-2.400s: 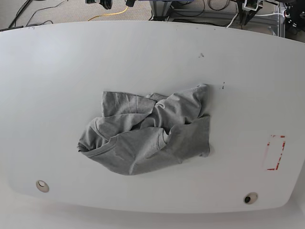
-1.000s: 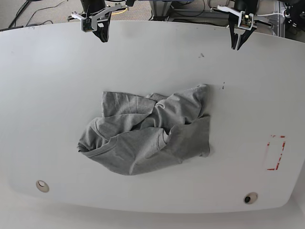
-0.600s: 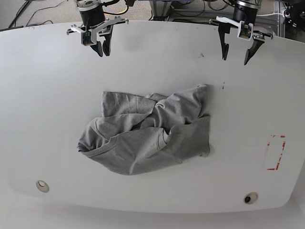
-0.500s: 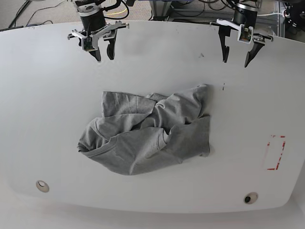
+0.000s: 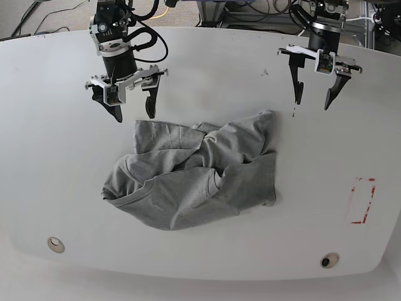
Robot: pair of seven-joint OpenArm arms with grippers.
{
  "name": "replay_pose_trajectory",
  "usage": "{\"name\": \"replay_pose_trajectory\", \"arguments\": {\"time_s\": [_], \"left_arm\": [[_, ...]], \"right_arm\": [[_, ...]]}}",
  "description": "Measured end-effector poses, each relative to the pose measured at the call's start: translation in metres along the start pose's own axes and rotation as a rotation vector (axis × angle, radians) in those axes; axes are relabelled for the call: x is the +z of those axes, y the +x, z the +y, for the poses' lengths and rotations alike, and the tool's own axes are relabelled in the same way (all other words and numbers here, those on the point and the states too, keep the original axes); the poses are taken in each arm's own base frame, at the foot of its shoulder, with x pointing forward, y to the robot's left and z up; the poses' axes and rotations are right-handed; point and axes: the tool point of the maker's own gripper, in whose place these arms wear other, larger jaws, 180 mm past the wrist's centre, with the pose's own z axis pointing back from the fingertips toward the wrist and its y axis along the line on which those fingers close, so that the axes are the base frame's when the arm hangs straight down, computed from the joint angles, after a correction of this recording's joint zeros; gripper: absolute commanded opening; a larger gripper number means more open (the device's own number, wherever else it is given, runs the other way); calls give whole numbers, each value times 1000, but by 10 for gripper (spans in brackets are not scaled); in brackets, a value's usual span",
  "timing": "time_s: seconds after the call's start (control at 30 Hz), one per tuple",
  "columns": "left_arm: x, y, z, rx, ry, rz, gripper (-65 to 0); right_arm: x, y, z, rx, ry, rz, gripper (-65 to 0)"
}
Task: Layout the t-shirt on the table in an organized manner, then fold the t-shirt properly
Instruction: 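Lower both open grippers toward the crumpled grey t-shirt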
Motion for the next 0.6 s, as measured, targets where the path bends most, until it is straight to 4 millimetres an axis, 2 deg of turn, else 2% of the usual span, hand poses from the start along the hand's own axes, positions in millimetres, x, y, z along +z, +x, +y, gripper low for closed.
{"name": "replay_pose_trajectory", "arguments": {"time_s": [0.17, 0.4, 0.53, 0.6], "left_arm": [[-4, -10, 1, 0, 4, 57, -290], [-6, -8, 2, -1, 7, 48, -290], [-6, -8, 2, -1, 6, 49, -290], [-6, -8, 2, -1, 7, 49, -290]], "right_arm": [[-19, 22, -3, 16, 1, -14, -211], [-40, 50, -7, 27, -4, -40, -211], [-52, 52, -10, 23, -8, -29, -211], [-57, 48, -11, 17, -9, -6, -211]]}}
